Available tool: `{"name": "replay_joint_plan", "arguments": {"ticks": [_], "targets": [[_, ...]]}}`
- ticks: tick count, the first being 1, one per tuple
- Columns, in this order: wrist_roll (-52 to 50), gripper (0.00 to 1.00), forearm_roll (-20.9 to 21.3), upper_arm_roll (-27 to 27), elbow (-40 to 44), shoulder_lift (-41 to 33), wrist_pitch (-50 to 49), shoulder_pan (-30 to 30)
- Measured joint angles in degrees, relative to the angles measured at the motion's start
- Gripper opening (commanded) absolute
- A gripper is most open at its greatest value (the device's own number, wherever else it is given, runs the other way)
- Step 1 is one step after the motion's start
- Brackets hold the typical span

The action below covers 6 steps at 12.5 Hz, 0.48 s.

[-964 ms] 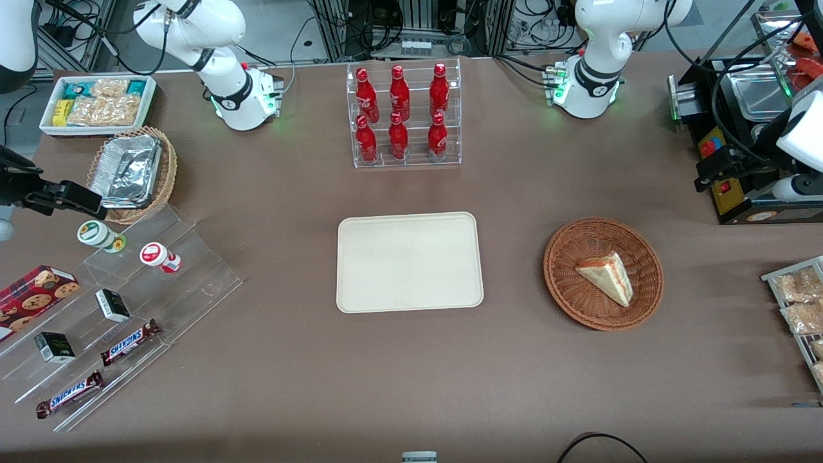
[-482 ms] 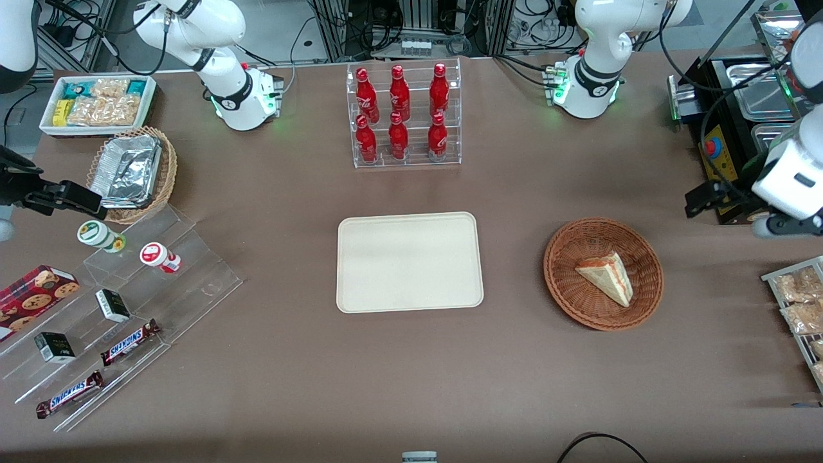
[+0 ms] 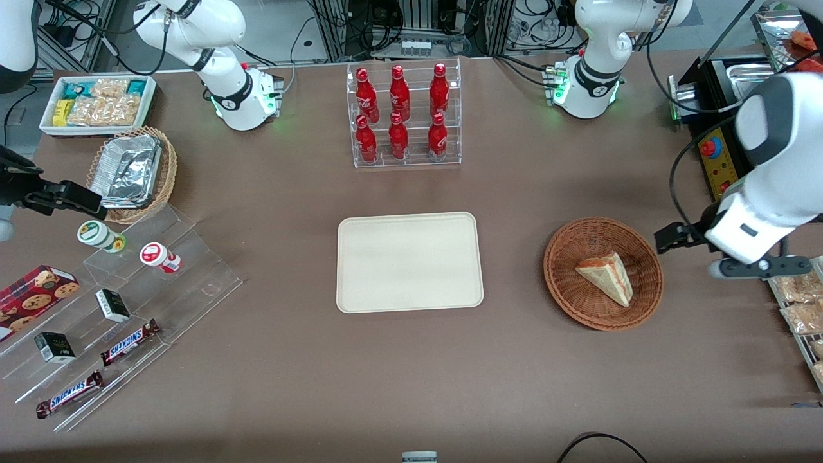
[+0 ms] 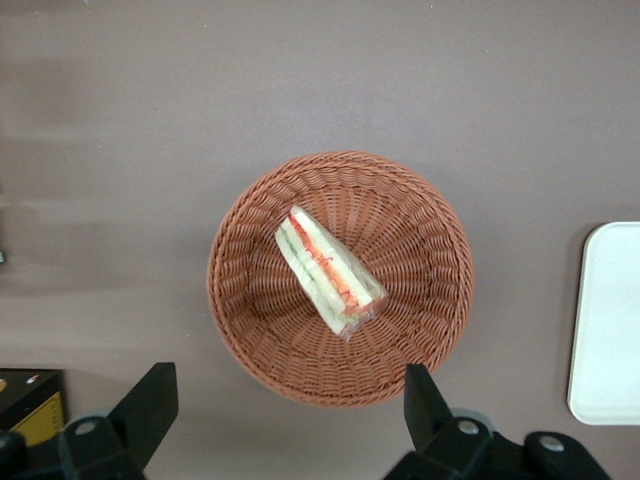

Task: Place sandwich from basket to tray
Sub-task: 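Move the left gripper over the sandwich in the wicker basket, then lower the open left gripper and close it on the wrapped sandwich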

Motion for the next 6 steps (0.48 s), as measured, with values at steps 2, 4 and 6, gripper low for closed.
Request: {"name": "replay_joint_plan", "arguments": {"ticks": [2,4,6], "targets": [[-3.10,1.00,0.01,0.01,-3.37,-0.01,3.98,-0.07],[-9.65,1.00,0.04,0.00,-7.68,-0.03,9.07,-0.07],[-15.53,1.00,0.03,0.01,-11.90,-0.13,12.80,-0.07]]}}
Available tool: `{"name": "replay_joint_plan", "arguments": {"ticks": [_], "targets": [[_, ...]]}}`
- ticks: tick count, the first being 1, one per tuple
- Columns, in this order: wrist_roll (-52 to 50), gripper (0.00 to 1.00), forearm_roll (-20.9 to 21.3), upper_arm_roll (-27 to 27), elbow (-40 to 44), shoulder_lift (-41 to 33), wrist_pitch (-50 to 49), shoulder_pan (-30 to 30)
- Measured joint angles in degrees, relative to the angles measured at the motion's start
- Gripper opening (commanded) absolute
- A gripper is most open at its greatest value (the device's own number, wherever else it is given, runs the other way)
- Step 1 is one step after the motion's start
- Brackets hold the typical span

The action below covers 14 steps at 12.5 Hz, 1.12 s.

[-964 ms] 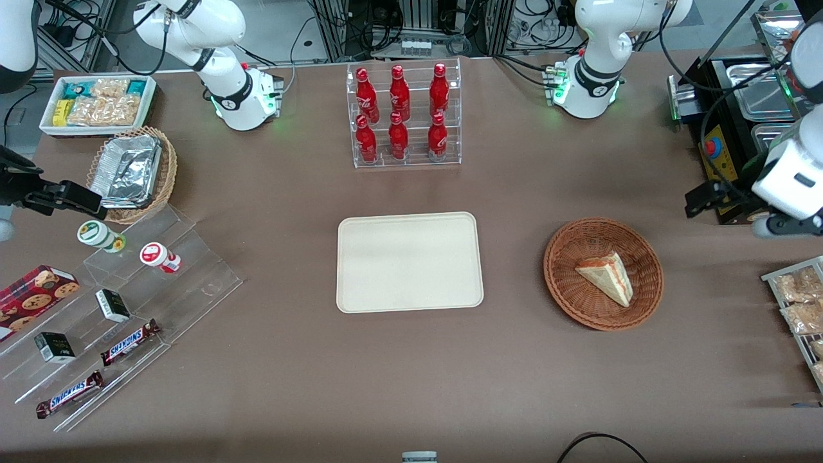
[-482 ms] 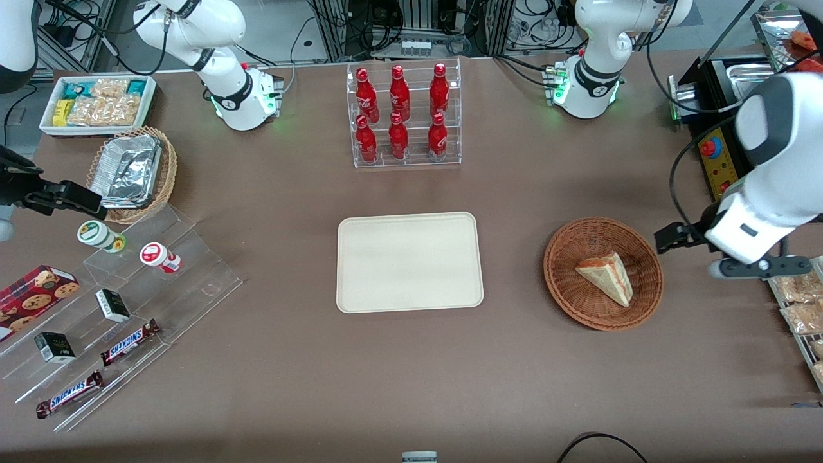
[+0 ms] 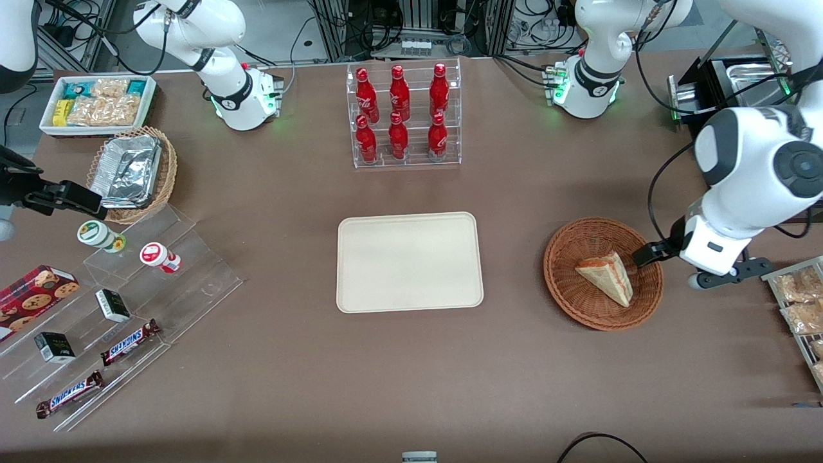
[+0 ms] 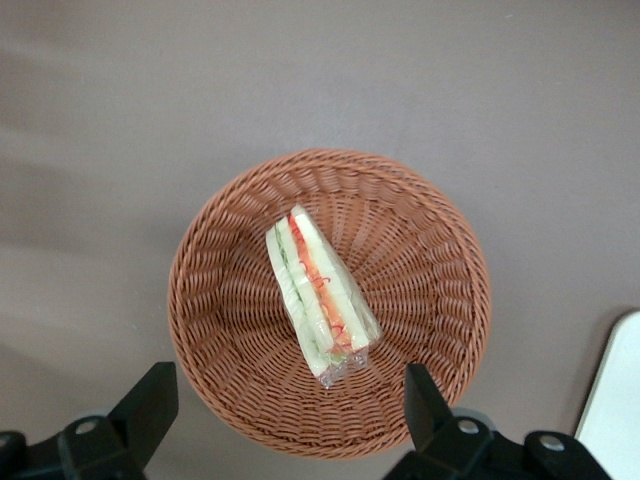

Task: Place sandwich from basket to tray
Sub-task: 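Lower the open left gripper and close it on the wrapped sandwich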

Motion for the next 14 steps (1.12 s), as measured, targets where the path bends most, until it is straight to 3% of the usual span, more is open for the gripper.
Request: {"name": "replay_joint_plan", "arguments": {"ticks": [5,8,14], "targets": [[-12.77,1.00,-0.17,0.02,-8.06,-0.33,11.65,0.00],[-15.49,1.00,-1.17,0.02,-12.70,-0.33,18.47,0.00],[-18.15,1.00,-2.64,-0.08,-14.58,-0.13,19.58,-1.51]]}}
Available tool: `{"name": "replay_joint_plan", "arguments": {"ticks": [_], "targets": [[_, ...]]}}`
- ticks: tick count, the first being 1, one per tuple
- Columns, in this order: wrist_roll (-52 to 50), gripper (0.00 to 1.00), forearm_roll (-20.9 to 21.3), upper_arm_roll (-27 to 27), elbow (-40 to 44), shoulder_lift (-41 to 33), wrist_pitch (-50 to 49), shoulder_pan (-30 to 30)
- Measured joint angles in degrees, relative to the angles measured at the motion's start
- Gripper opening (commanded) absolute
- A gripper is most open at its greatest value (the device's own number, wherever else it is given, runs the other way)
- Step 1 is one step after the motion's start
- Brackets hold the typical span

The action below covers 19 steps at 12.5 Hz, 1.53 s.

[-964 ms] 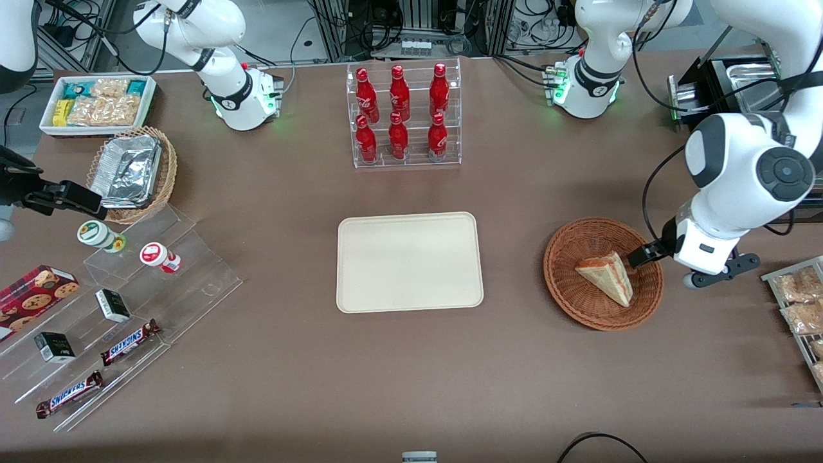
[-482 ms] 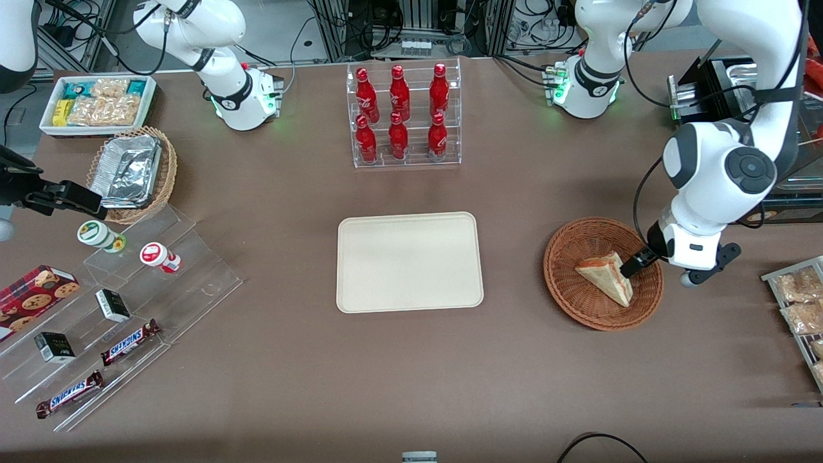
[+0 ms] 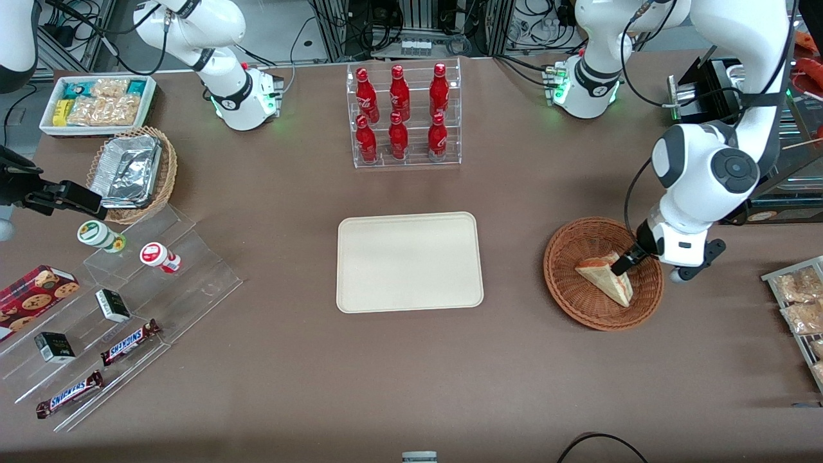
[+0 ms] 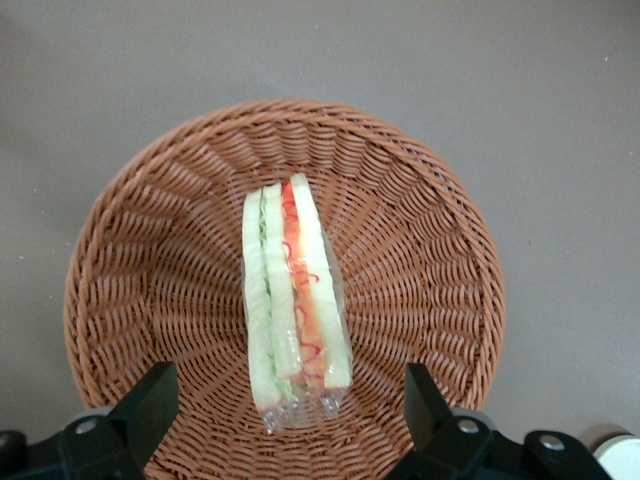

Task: Place sandwich from basket to tray
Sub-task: 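Lower the open left gripper and close it on the wrapped sandwich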

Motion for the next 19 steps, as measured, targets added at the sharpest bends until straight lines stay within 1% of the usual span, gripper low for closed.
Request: {"name": "replay_joint_plan", "arguments": {"ticks": [4,13,17,18,19], "targets": [[-0.27,1.00,-0.01,0.00,-0.46,0.85,0.29,-0.45],[-0.37,1.00,-0.04,0.15,-0.79,6.58,6.49,-0.36],[-0.39,1.00,-0.09,0.24,-0.79,8.14,7.73,-0.34],[-0.40,0.92,-0.09,0.24,-0.79,8.54,8.19,-0.34],[-0.42,0.68,-0.10,0.24,-0.79,8.82,8.47,-0.34]]}}
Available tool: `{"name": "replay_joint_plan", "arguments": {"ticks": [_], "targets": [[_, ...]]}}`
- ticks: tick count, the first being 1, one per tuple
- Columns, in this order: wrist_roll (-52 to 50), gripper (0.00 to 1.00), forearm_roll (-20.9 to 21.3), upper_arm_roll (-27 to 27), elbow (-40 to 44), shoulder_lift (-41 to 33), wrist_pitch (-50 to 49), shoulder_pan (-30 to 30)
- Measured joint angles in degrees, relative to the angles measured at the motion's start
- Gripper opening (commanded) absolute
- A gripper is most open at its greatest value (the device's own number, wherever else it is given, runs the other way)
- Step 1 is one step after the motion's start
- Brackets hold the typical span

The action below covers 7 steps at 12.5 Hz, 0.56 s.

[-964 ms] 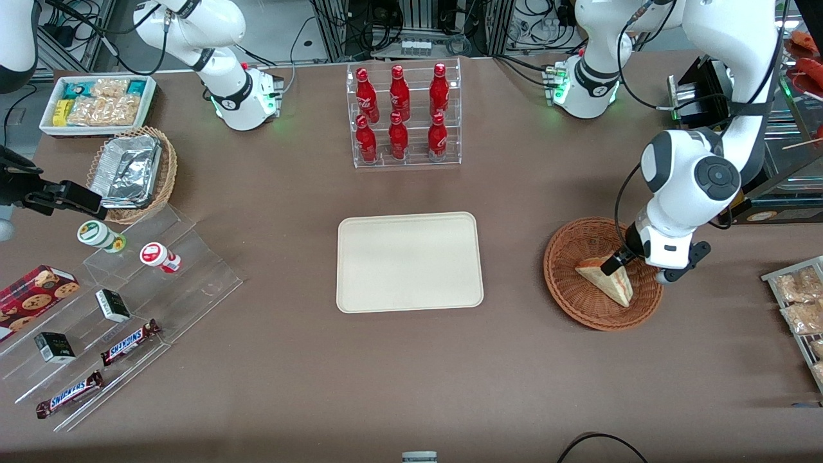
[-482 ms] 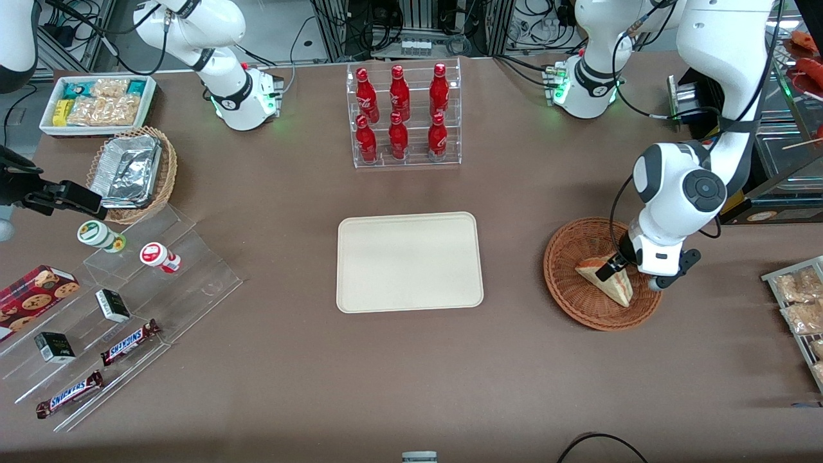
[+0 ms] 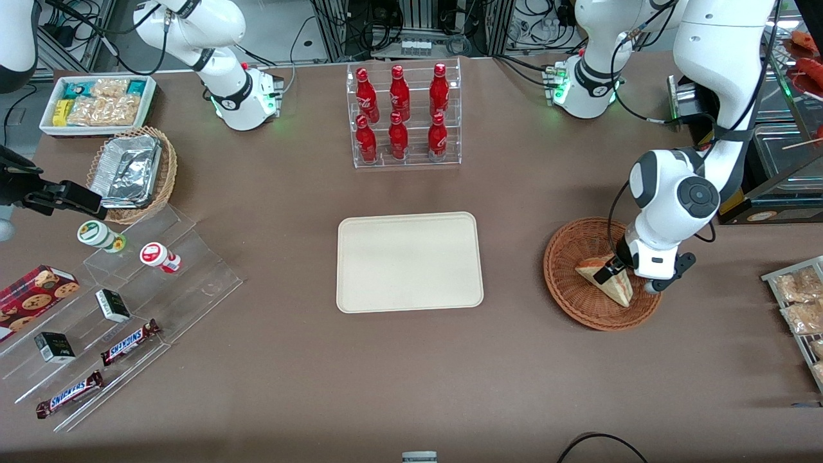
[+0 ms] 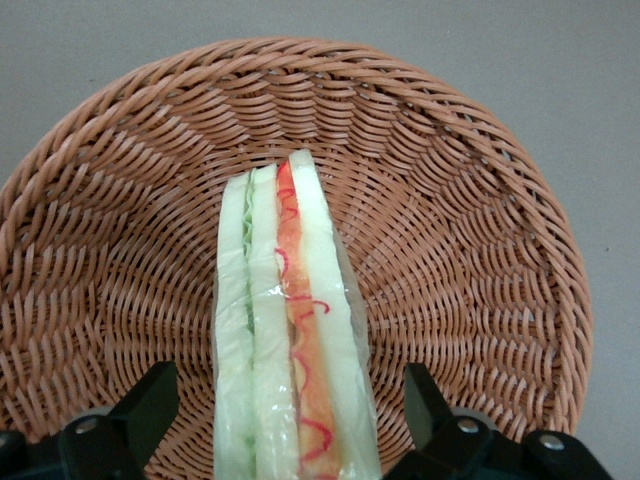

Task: Place sandwich from basket to tray
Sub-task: 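Lower the open left gripper and close it on the wrapped sandwich, then lift the sandwich and carry it over the cream tray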

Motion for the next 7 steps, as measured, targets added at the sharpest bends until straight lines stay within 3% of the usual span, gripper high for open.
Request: {"name": "replay_joint_plan", "arguments": {"ticks": [1,2,3,4,7], "targets": [[-0.01,0.41,0.00,0.00,0.00,0.18,0.15,0.00],[-0.05,0.21,-0.01,0.00,0.00,0.28,0.16,0.00],[-0.22,0.09,-0.02,0.00,0.00,0.30,0.16,0.00],[-0.53,0.03,-0.02,0.00,0.00,0.30,0.16,0.00],[-0.66,0.01,-0.02,0.00,0.12,0.08,0.01,0.00]]}}
